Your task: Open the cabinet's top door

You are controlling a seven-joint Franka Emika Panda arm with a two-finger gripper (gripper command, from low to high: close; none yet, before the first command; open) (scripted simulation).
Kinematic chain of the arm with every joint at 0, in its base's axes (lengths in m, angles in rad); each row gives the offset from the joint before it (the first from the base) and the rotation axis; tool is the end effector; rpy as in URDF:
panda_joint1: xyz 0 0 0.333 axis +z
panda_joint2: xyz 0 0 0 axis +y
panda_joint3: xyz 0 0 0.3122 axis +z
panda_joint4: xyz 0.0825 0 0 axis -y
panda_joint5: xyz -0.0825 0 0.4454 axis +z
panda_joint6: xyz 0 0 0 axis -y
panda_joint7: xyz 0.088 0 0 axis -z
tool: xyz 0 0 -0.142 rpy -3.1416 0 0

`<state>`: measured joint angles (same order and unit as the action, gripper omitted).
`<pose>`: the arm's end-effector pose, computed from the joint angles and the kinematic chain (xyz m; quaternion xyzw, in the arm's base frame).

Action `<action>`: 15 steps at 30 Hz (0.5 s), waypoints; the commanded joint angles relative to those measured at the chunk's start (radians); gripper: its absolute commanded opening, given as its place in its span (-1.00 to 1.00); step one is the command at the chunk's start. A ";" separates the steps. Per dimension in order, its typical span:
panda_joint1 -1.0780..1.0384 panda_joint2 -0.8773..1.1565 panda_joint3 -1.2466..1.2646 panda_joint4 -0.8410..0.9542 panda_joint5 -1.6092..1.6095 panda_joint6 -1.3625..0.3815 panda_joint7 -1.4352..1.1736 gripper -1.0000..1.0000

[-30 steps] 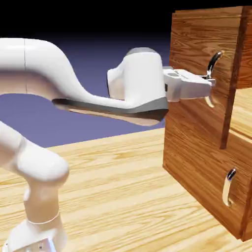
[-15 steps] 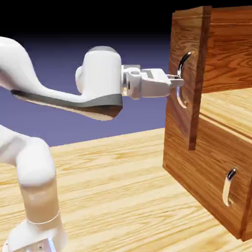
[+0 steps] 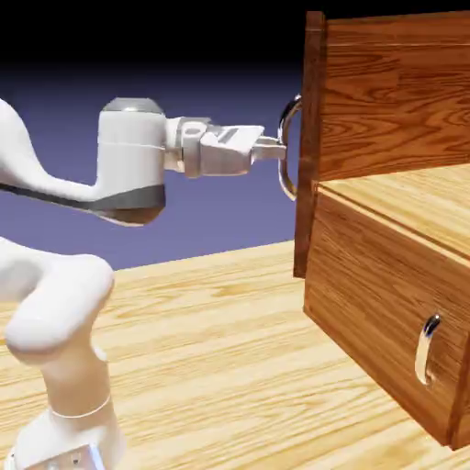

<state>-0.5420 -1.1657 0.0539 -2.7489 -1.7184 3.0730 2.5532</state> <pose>0.3395 -0.0908 0.5912 -0.5467 0.4482 -0.7039 0.0693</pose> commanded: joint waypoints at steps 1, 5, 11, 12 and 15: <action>0.003 -0.015 0.003 -0.014 0.044 -0.010 -0.040 -1.00; 0.056 -0.088 0.012 -0.073 0.218 -0.090 -0.205 -1.00; 0.201 -0.242 0.085 -0.151 0.470 -0.328 -0.397 -1.00; 0.224 -0.267 0.106 -0.158 0.507 -0.371 -0.417 -1.00; 0.288 -0.331 0.183 -0.170 0.611 -0.502 -0.463 -1.00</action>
<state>-0.2543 -1.4970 0.2366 -2.9191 -1.1089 2.5722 2.0900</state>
